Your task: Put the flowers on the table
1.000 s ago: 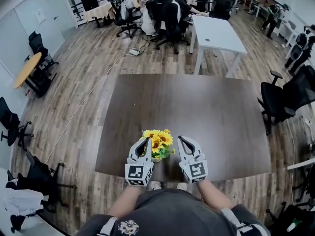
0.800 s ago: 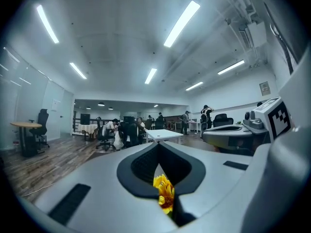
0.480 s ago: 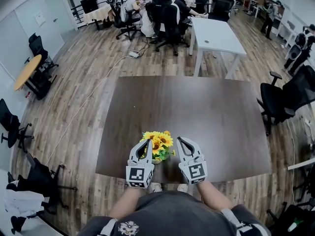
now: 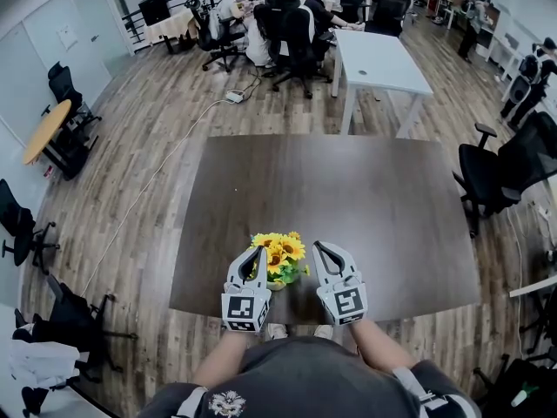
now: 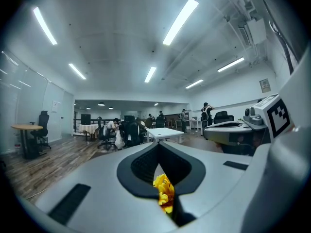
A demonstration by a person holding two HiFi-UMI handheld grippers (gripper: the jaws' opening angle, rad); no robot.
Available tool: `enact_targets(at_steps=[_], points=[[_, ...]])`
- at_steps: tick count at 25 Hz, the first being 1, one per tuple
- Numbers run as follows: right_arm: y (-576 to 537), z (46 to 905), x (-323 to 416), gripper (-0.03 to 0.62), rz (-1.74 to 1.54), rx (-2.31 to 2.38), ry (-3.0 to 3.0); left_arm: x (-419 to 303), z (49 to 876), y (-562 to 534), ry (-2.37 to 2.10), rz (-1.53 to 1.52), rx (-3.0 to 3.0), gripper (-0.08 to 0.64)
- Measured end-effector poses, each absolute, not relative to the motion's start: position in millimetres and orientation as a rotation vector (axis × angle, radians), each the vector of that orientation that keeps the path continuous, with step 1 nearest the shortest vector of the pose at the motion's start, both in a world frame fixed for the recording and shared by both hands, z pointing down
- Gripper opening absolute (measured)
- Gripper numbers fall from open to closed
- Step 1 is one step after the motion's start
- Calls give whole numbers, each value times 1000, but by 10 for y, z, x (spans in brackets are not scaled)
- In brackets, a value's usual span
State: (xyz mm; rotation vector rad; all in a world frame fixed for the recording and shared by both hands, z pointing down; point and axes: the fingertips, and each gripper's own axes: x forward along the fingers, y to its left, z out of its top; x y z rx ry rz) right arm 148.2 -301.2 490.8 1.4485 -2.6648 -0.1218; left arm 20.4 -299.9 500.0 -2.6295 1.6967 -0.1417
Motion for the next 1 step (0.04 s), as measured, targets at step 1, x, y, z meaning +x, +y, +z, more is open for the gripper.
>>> enact_targets(at_steps=[1], points=[[-3011, 4909, 1490, 23, -117, 1447, -2658, 205, 5003, -2999, 1696, -144, -2630, 6]])
